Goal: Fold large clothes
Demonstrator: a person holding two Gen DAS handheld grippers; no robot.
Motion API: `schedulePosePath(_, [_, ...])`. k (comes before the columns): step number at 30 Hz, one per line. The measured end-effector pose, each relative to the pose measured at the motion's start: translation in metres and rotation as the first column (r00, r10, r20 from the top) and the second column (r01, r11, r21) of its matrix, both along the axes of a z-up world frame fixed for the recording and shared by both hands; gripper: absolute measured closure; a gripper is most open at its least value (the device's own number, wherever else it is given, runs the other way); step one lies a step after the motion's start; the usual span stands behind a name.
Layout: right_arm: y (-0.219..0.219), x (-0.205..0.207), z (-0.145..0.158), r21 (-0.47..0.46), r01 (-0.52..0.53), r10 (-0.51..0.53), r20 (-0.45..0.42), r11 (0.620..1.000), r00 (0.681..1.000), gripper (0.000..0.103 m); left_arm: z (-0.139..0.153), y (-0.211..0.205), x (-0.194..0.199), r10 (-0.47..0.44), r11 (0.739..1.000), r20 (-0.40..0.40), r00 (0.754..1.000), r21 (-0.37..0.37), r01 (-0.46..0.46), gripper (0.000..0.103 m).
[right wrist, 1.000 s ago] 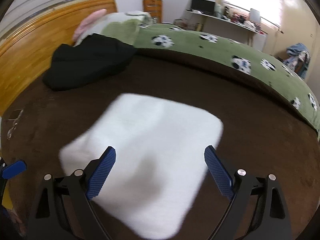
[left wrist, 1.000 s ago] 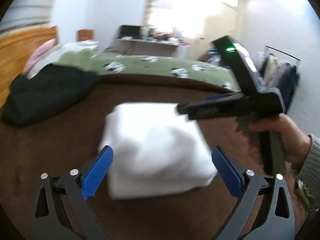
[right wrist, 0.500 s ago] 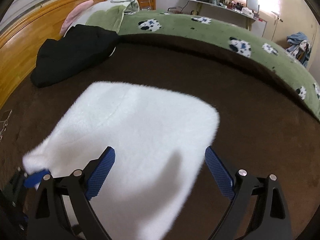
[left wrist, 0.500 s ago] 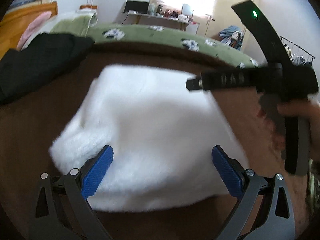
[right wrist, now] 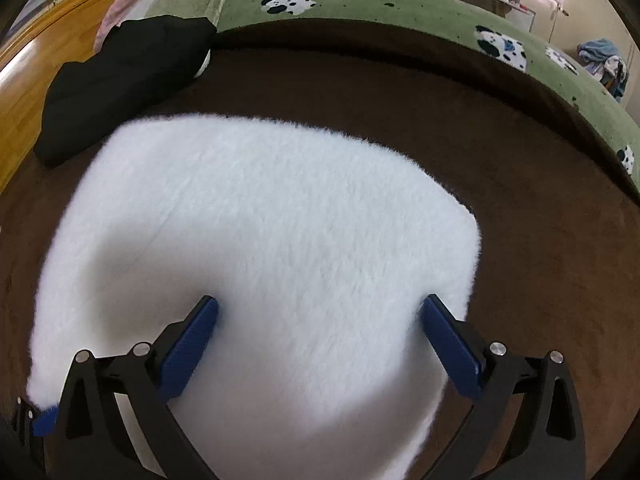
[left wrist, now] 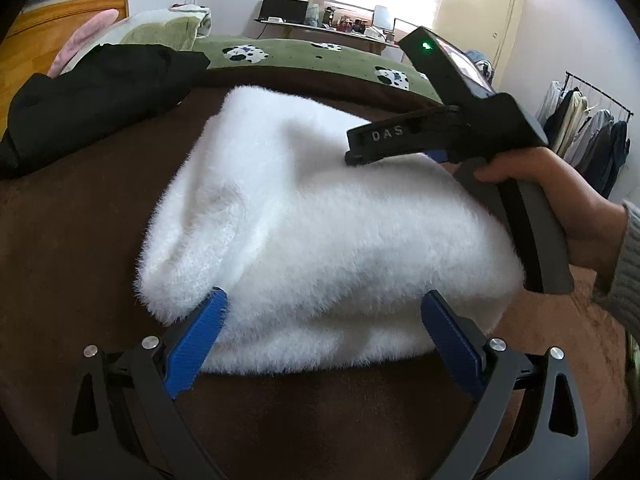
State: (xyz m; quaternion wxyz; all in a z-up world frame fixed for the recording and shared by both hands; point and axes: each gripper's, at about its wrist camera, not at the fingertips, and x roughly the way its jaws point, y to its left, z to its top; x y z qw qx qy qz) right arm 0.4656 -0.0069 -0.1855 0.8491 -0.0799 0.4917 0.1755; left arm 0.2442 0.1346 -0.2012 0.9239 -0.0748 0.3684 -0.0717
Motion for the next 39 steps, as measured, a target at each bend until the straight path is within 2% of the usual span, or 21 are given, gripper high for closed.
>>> schedulePosePath(10, [-0.001,-0.002,0.000,0.007,0.003,-0.003,0.018,1.000,1.000,0.005,-0.002,0.002,0.000,0.010,1.000,0.000,1.000,-0.021,-0.010,0.008])
schedulePosePath(15, [-0.007,-0.011,0.009,0.024,0.007,-0.009,0.053,1.000,0.999,0.005,0.001,-0.004,0.002,0.010,1.000,-0.005,1.000,0.026,-0.010,0.008])
schedulePosePath(19, [-0.018,-0.027,0.026,0.078,0.006,-0.012,0.069,0.997,0.998,0.005,0.013,-0.008,0.005,0.014,0.998,-0.018,1.000,0.062,-0.013,0.007])
schedulePosePath(25, [-0.038,-0.051,0.055,0.142,-0.043,0.033,0.072,0.989,0.997,0.005,0.045,-0.008,0.005,0.025,0.995,0.006,1.000,0.092,-0.025,0.007])
schedulePosePath(29, [-0.068,-0.055,0.061,0.261,-0.001,-0.002,0.013,0.965,1.000,0.005,0.071,0.004,0.017,0.011,0.992,0.005,1.000,0.124,-0.012,0.007])
schedulePosePath(33, [-0.096,-0.050,0.046,0.351,0.076,-0.050,-0.081,0.933,0.995,0.005,0.086,0.021,0.031,0.023,0.988,-0.003,1.000,0.156,-0.022,0.007])
schedulePosePath(37, [-0.121,-0.040,0.008,0.473,0.165,-0.040,-0.263,0.865,0.964,0.005,0.087,0.045,0.048,0.015,0.999,-0.045,0.999,0.046,-0.013,0.007])
schedulePosePath(39, [-0.128,-0.040,-0.003,0.505,0.198,-0.039,-0.308,0.840,0.951,0.005,0.079,0.056,0.060,0.013,1.000,-0.080,0.997,0.016,-0.012,0.007])
